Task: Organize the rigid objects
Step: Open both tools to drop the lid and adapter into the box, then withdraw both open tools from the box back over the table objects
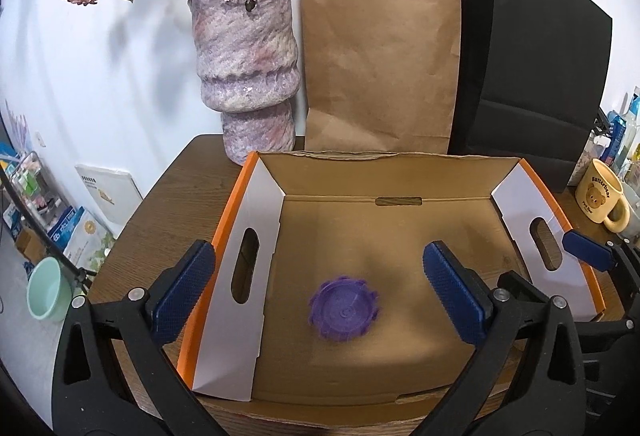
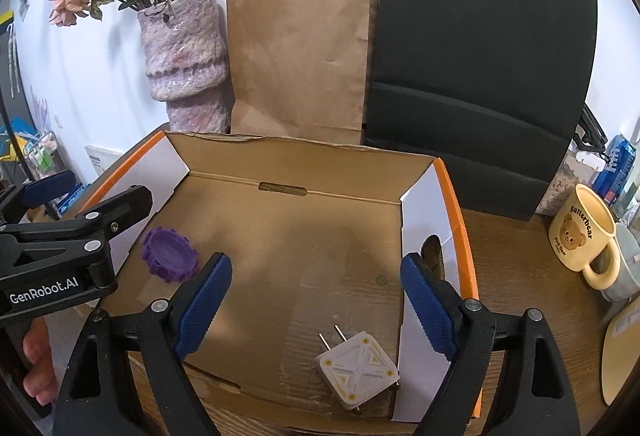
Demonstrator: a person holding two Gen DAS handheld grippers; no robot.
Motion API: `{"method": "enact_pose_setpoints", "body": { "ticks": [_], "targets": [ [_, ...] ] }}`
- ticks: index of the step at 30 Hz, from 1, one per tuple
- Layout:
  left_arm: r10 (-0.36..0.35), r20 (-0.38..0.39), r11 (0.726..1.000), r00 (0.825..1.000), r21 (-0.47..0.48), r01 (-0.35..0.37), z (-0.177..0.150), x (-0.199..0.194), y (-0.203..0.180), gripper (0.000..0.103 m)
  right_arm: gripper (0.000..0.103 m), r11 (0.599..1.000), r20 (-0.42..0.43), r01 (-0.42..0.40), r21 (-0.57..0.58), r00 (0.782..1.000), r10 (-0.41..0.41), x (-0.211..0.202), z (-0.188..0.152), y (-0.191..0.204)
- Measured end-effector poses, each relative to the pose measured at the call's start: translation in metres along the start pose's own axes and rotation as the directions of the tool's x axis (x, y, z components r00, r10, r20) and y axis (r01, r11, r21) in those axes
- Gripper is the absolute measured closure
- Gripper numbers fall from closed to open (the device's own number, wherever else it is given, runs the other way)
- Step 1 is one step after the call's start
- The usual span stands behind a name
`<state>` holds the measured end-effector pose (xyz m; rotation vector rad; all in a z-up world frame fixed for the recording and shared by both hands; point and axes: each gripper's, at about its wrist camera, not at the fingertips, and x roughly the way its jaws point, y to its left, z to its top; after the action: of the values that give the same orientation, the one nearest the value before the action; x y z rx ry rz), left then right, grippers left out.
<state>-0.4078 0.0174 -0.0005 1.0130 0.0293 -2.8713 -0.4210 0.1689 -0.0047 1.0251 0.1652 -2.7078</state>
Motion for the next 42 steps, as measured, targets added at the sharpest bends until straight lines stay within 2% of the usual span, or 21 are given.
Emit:
{"method": "enact_pose_setpoints", "body": {
  "ticks": [22, 42],
  "targets": [
    [-0.013, 0.052, 1.000, 0.999, -0.003, 0.013, -0.005, -0.033, 0.007, 0.000, 0.013, 0.999, 0.049, 0.027, -0.034, 0.998, -0.025, -0.037, -0.010, 0.007],
    [-0.046, 0.086, 0.999, 0.995, 0.021, 0.045, -0.039, -0.087, 0.010, 0.000, 0.013, 0.998, 0.076, 0.028, -0.052, 0.997, -0.024, -0.093, -0.046, 0.018]
  ]
}}
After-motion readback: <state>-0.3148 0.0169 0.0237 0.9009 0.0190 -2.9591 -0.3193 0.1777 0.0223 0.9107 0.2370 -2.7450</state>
